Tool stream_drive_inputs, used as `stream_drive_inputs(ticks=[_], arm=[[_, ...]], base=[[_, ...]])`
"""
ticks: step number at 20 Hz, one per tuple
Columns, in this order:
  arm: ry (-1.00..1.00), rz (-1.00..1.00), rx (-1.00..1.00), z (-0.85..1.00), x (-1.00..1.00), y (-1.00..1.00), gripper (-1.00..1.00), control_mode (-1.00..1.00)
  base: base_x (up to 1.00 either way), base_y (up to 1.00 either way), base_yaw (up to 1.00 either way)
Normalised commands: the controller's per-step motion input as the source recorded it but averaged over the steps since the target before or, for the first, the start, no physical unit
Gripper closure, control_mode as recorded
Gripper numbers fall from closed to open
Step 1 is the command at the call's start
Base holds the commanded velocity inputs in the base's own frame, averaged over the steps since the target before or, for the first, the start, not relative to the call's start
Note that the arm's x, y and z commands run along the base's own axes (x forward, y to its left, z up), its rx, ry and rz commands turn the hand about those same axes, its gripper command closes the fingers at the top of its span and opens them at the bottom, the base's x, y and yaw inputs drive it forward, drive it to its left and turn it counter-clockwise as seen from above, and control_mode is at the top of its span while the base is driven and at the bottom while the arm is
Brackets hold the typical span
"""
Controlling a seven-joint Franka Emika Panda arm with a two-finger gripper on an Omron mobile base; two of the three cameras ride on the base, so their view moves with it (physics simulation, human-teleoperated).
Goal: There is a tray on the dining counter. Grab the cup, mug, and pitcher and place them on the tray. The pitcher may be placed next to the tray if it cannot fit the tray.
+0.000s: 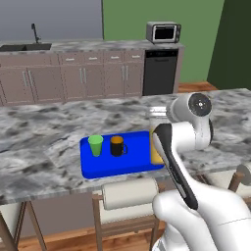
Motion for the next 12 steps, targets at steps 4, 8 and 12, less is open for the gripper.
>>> stream_drive_inputs(ticks=[4, 8, 12], arm=[[-0.13, 0.00, 0.00, 0.00, 0.22, -0.06, 1.00, -1.00], [-0.07, 0.00, 0.00, 0.00, 0.41, -0.08, 1.00, -1.00], [-0.02, 0.00, 0.00, 0.08, 0.34, -0.09, 1.00, -1.00]], base=[[0.00, 0.00, 0.00], [0.00, 0.00, 0.00], [0.00, 0.00, 0.00]])
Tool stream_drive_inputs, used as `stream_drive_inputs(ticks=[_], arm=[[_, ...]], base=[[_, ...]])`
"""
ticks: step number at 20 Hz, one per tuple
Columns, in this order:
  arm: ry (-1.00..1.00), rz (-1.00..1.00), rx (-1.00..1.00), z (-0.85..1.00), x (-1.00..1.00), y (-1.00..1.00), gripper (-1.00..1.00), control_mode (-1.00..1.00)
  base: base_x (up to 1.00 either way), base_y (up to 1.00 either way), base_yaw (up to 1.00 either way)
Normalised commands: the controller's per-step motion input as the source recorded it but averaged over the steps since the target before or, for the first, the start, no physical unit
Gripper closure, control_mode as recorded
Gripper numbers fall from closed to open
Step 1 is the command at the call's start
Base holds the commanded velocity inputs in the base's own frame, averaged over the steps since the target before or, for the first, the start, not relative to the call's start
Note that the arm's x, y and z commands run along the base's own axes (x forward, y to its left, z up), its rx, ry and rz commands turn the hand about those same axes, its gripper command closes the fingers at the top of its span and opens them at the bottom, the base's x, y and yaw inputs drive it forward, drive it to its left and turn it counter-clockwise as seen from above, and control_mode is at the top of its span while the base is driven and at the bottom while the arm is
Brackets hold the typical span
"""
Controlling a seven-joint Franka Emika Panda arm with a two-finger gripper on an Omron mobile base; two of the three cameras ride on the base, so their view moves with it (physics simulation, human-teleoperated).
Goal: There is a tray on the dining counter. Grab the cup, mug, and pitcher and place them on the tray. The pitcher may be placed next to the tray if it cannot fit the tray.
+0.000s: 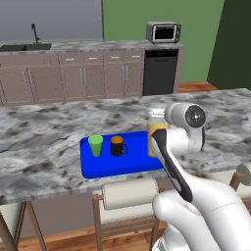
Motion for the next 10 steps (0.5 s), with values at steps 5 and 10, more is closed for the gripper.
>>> stream_drive_inputs(ticks=[5, 10], arm=[[0.00, 0.00, 0.00, 0.09, 0.26, 0.00, 1.00, -1.00], [0.00, 0.00, 0.00, 0.00, 0.38, 0.00, 1.00, -1.00]], base=[[0.00, 0.00, 0.00], [0.00, 0.00, 0.00]])
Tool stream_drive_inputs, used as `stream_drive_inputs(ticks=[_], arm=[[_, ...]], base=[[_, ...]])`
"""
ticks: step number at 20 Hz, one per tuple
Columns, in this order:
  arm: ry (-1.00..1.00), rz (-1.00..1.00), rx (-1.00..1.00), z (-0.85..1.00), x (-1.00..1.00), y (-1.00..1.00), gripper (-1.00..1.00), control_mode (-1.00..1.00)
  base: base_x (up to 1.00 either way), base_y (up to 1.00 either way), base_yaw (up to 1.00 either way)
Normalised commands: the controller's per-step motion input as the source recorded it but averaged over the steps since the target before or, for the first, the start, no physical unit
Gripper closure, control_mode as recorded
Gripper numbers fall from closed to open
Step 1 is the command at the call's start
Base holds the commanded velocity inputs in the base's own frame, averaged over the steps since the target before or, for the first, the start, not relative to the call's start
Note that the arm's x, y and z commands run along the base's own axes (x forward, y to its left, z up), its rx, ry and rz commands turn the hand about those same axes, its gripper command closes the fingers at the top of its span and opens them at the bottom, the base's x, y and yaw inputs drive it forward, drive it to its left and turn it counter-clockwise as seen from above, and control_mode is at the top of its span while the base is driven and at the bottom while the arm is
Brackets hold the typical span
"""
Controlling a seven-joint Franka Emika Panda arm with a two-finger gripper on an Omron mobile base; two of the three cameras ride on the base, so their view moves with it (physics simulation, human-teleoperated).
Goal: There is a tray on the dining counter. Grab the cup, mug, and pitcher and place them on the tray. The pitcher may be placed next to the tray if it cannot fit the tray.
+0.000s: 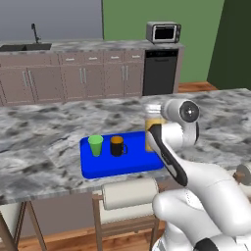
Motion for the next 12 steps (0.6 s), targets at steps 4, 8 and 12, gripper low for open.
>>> stream_drive_inputs(ticks=[4, 8, 12], arm=[[0.00, 0.00, 0.00, 0.00, 0.53, 0.00, 1.00, -1.00], [0.03, 0.00, 0.00, 0.02, 0.37, 0.00, 1.00, -1.00], [0.04, 0.00, 0.00, 0.00, 0.35, 0.00, 1.00, -1.00]], base=[[0.00, 0.00, 0.00], [0.00, 0.00, 0.00], [0.00, 0.00, 0.00]])
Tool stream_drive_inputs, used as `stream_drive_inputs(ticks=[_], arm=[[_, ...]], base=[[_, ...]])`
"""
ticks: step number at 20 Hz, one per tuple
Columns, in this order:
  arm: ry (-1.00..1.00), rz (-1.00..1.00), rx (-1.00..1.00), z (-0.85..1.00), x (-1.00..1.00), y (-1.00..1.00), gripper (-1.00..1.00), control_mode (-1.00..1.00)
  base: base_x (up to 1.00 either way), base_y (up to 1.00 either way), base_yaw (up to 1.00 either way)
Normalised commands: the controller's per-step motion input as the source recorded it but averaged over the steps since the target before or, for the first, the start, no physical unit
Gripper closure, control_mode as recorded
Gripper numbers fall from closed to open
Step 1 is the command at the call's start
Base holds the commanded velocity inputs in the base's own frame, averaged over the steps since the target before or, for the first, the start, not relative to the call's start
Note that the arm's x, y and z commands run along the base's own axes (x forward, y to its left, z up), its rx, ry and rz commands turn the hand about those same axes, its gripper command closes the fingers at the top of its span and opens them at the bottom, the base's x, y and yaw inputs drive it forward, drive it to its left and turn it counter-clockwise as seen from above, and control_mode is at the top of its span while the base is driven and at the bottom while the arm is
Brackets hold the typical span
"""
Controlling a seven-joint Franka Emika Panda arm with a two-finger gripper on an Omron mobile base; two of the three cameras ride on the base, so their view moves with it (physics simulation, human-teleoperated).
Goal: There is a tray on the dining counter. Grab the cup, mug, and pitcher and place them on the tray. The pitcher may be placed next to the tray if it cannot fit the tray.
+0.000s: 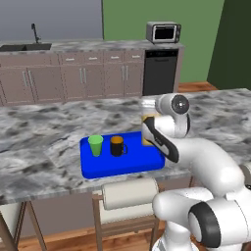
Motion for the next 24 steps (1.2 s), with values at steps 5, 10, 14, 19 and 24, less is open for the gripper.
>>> stream_drive_inputs(ticks=[5, 10, 14, 19, 24], arm=[[0.08, 0.00, 0.00, 0.00, 0.24, 0.00, 1.00, -1.00], [0.00, 0.00, 0.00, 0.00, 0.15, 0.00, 1.00, -1.00], [-0.01, 0.00, 0.00, 0.00, 0.02, 0.02, 1.00, -1.00], [-0.04, 0.00, 0.00, 0.04, 0.00, 0.04, 1.00, -1.00], [-0.03, 0.00, 0.00, 0.02, 0.00, 0.08, 1.00, -1.00]], base=[[0.00, 0.00, 0.00], [0.00, 0.00, 0.00], [0.00, 0.00, 0.00], [0.00, 0.00, 0.00], [0.00, 0.00, 0.00]])
